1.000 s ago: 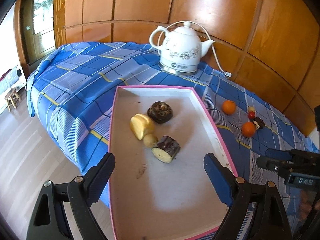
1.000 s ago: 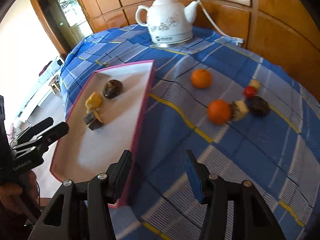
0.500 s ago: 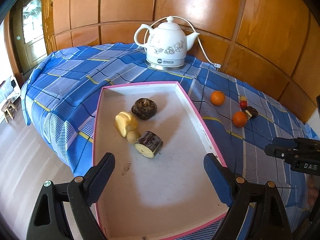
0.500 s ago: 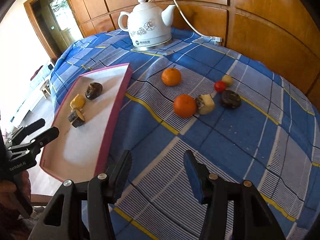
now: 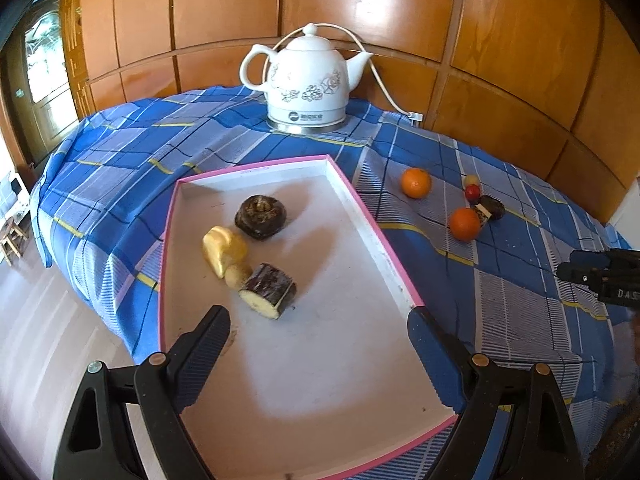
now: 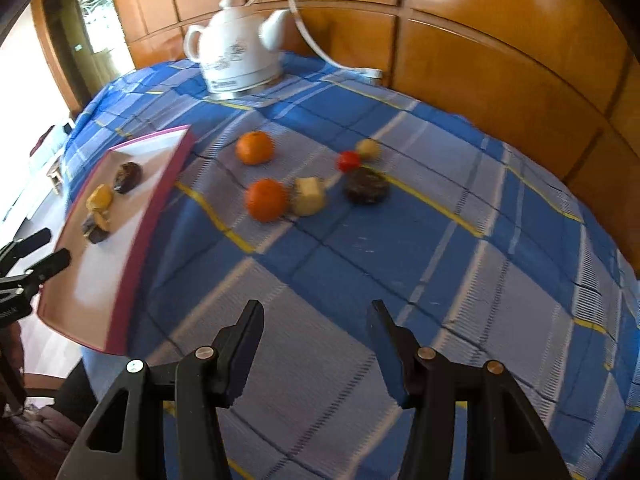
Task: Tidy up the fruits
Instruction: 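Reach the left gripper to the orange on the bed and grasp it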
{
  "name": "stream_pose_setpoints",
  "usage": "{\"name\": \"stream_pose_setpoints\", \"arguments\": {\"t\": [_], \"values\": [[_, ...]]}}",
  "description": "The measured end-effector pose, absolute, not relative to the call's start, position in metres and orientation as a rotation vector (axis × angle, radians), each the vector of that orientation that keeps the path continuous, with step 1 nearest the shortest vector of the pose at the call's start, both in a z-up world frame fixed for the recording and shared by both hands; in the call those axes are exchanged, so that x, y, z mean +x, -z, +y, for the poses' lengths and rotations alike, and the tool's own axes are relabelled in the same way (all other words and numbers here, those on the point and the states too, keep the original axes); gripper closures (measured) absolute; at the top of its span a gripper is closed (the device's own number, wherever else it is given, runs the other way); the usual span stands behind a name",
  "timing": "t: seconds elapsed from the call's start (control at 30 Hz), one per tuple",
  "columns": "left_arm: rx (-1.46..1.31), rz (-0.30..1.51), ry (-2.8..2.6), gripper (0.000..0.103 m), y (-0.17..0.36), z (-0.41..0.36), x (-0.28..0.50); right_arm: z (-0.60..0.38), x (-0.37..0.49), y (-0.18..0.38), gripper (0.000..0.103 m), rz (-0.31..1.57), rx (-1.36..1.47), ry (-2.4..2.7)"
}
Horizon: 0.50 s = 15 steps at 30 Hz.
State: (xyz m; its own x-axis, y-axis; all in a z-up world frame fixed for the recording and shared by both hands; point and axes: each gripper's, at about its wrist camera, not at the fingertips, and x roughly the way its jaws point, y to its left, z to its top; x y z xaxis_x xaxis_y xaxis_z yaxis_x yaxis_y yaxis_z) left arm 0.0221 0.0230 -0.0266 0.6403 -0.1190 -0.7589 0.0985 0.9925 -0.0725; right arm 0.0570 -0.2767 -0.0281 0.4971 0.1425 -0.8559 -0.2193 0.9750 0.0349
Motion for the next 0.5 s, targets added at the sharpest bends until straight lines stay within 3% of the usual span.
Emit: {"name": "stream_pose_setpoints", "arguments": {"t": [0.3, 0.5], "values": [[0.007, 0.881, 0.203, 0.013, 0.017, -0.006, 0.045, -0.34, 0.066, 0.048, 0.049, 1.066, 0.022, -0.107], [0.041, 0.897, 0.253, 0.023, 0.015, -0.029, 0.076, -0.358, 0.07, 0.053, 0.049, 1.081, 0.108, -0.077]]}}
